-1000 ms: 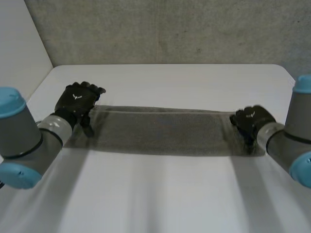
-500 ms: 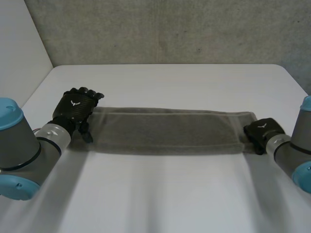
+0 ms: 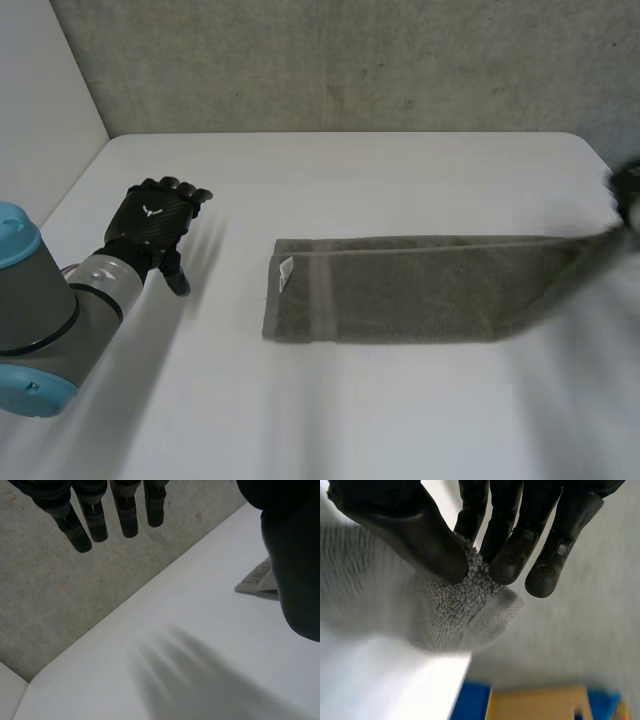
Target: Fold the towel.
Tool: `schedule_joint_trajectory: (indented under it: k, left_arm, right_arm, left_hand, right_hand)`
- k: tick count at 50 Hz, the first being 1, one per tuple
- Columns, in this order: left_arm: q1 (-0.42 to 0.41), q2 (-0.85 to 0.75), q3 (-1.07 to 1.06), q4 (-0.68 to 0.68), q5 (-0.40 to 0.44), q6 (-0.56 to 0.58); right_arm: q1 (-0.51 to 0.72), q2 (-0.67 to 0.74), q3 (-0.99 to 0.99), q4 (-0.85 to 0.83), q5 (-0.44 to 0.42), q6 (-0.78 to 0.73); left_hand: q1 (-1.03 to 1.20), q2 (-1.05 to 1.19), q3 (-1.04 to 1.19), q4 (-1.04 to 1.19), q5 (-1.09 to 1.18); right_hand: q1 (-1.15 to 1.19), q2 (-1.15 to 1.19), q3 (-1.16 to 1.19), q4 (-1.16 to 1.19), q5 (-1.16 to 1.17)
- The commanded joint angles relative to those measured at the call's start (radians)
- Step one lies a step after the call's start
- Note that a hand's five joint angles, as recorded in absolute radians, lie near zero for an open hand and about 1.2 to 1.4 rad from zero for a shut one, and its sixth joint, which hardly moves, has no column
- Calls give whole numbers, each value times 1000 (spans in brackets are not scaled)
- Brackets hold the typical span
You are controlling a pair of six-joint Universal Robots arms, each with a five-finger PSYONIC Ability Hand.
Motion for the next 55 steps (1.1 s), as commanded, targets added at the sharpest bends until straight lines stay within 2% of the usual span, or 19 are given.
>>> schedule_joint_trajectory:
  k: [1,3,4,8,17,19,20,21,22,23,24,26,32,41,43,52,53,54,55]
  left_arm:
    - [0,4,0,1,0,-12]
    - [0,4,0,1,0,-18]
    - [0,4,0,1,0,-18]
    - [0,4,-1,1,0,-18]
    - [0,1,-1,2,2,-18]
    - [-1,1,-1,2,2,-18]
    - [-1,1,-1,2,2,-18]
    - [-1,1,-1,2,2,-18]
    - [-1,1,-1,2,2,-18]
    - [-1,1,-3,2,2,-18]
    - [-1,0,-1,2,2,-18]
    - [-3,0,-3,2,2,-18]
    - [-7,-2,-3,2,2,-18]
    - [-15,-6,-3,2,2,-18]
    - [-16,-8,-3,2,2,-18]
    - [-18,-8,-17,13,2,-18]
    - [-18,-6,-20,14,2,-18]
    - [-19,-5,-23,14,2,-18]
    - [-19,-5,-23,14,2,-18]
  right_arm:
    - [383,-32,-58,-11,-2,77]
    - [536,0,-47,-26,-34,78]
    - [537,0,-47,-26,-34,78]
    - [697,95,-15,-61,-112,78]
    - [753,152,34,-89,-194,80]
    - [745,158,62,-100,-226,86]
    - [745,158,62,-100,-226,86]
    - [744,144,77,-110,-238,95]
    - [744,144,77,-110,-238,95]
    - [738,127,88,-124,-243,119]
    - [710,89,103,-136,-241,158]
    - [661,42,125,-138,-243,207]
    - [512,-54,212,-130,-238,366]
    - [357,-114,357,-84,-233,376]
    - [308,-106,390,-69,-238,361]
    - [256,-34,409,-71,-246,351]
    - [253,-20,403,-78,-243,350]
    - [253,-13,397,-81,-238,350]
    - [253,-12,396,-81,-238,350]
  left_hand:
    - [-90,-83,-63,-87,-217]
    - [-91,-84,-64,-88,-218]
    - [-91,-84,-64,-88,-218]
    - [-91,-84,-64,-88,-218]
    - [-91,-84,-64,-88,-218]
    - [-90,-83,-63,-87,-217]
    - [-90,-83,-63,-87,-217]
    - [-90,-83,-63,-87,-217]
    - [-90,-83,-63,-87,-217]
    - [-91,-84,-64,-88,-218]
    - [-90,-83,-63,-87,-217]
    - [-90,-83,-63,-87,-217]
    - [-90,-83,-63,-87,-217]
    - [-91,-84,-64,-88,-218]
    - [-91,-84,-64,-88,-218]
    - [-91,-84,-64,-88,-218]
    - [-91,-84,-64,-88,-218]
    - [-91,-84,-64,-88,-218]
    - [-91,-84,-64,-88,-218]
  right_hand:
    - [62,90,59,56,55]
    - [62,90,59,56,55]
    - [62,90,59,56,55]
    - [62,90,59,56,55]
    - [62,90,59,56,55]
    - [-127,-98,-130,-132,-134]
    - [-128,-99,-131,-133,-135]
    - [-401,-373,-404,-407,-408]
    - [-404,-375,-407,-409,-411]
    - [-831,-803,-834,-837,-838]
    - [-1117,-1089,-1121,-1123,-1124]
    - [-1160,-1131,-1163,-1165,-1167]
    - [-1160,-1131,-1163,-1165,-1167]
    - [-1160,-1131,-1163,-1165,-1167]
    - [-939,-911,-943,-945,-946]
    - [-756,-728,-760,-762,-763]
    - [-631,-603,-635,-637,-638]
    - [-389,-360,-392,-394,-396]
    - [-386,-358,-390,-392,-393]
